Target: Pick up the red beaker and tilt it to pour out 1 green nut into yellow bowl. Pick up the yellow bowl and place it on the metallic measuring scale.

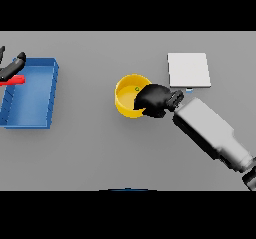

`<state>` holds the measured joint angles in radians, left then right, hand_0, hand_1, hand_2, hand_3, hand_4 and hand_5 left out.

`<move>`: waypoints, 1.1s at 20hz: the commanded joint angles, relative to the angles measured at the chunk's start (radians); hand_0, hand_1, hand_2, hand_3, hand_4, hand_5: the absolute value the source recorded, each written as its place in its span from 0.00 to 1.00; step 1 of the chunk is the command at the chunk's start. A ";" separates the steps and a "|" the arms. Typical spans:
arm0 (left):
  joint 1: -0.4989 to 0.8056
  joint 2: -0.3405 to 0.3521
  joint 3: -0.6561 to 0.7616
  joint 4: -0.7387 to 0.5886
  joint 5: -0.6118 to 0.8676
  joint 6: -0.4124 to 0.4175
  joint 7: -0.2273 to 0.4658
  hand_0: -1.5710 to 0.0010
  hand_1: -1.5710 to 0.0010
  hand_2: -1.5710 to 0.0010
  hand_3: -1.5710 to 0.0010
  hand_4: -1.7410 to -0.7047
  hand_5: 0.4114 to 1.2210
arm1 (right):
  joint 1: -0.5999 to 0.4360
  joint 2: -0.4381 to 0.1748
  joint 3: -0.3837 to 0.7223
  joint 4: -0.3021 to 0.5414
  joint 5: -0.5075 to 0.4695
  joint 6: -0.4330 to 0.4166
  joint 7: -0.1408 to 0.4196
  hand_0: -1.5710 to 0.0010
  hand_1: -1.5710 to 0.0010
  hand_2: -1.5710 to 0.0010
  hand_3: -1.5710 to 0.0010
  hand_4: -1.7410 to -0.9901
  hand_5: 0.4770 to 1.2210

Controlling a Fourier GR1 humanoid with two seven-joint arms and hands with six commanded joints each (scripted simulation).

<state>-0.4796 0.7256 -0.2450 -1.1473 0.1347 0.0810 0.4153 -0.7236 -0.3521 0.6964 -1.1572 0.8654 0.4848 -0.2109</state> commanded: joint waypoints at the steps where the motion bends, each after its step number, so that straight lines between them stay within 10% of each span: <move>1: -0.004 0.000 0.000 0.012 -0.002 -0.003 -0.004 1.00 1.00 1.00 1.00 0.99 0.35 | -0.003 -0.014 -0.010 -0.013 -0.007 0.009 0.000 0.01 0.02 0.15 0.15 0.01 0.99; 11: 0.006 0.009 -0.004 -0.018 -0.004 0.002 0.006 1.00 1.00 1.00 1.00 0.99 0.34 | 0.008 -0.107 -0.118 -0.173 -0.051 0.054 0.099 0.01 0.00 0.04 0.26 0.00 1.00; 22: 0.037 0.022 -0.001 -0.070 0.014 0.006 0.050 1.00 1.00 1.00 1.00 0.97 0.39 | -0.026 -0.180 -0.213 0.012 -0.033 -0.083 0.068 0.00 0.00 0.02 0.27 0.00 1.00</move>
<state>-0.4422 0.7474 -0.2463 -1.2179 0.1484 0.0865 0.4645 -0.7496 -0.5335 0.4834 -1.1442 0.8329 0.4019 -0.1384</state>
